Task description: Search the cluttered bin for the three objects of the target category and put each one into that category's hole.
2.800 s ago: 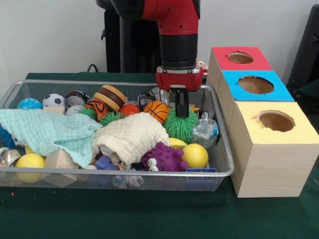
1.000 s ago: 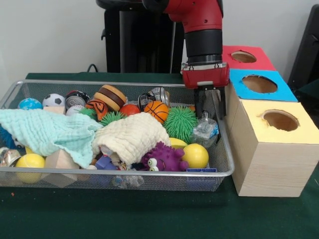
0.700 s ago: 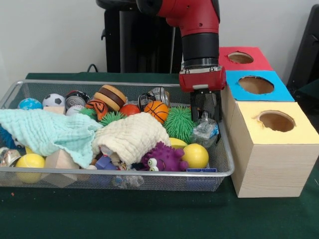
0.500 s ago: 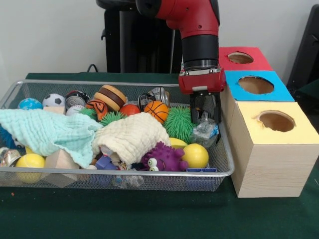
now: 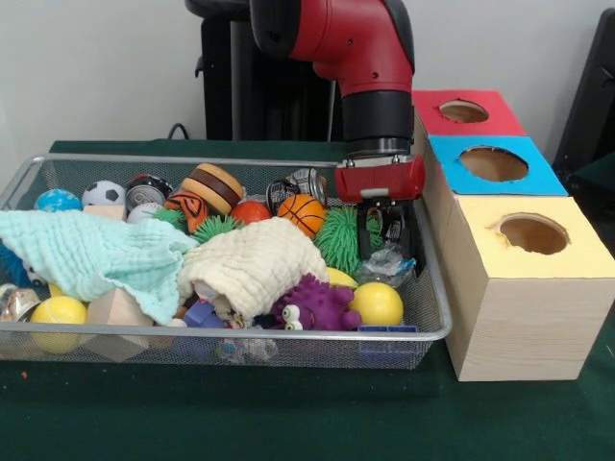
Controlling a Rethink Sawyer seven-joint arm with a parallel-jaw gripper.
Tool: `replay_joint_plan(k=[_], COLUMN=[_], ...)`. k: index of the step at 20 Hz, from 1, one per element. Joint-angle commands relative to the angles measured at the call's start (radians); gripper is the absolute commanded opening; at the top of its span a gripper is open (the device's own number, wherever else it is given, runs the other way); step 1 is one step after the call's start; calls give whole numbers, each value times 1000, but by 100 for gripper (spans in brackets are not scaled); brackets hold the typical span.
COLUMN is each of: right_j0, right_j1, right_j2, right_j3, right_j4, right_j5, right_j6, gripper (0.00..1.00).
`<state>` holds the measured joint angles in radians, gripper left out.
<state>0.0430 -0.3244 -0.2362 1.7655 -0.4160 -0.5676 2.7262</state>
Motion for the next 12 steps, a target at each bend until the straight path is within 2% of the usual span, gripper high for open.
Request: replay_joint_plan(k=[1,4,8,12], right_j0=[-37,-40,-35,-53], right_j1=[146,164,150,150], right_j2=[106,118,119,141], right_j3=[-163,-183,-186,-210], right_j4=[57,49,32,-22], right_j5=[-8,-19,-14,-9], right_j6=[36,38,34,35], gripper=[100,100,100,100])
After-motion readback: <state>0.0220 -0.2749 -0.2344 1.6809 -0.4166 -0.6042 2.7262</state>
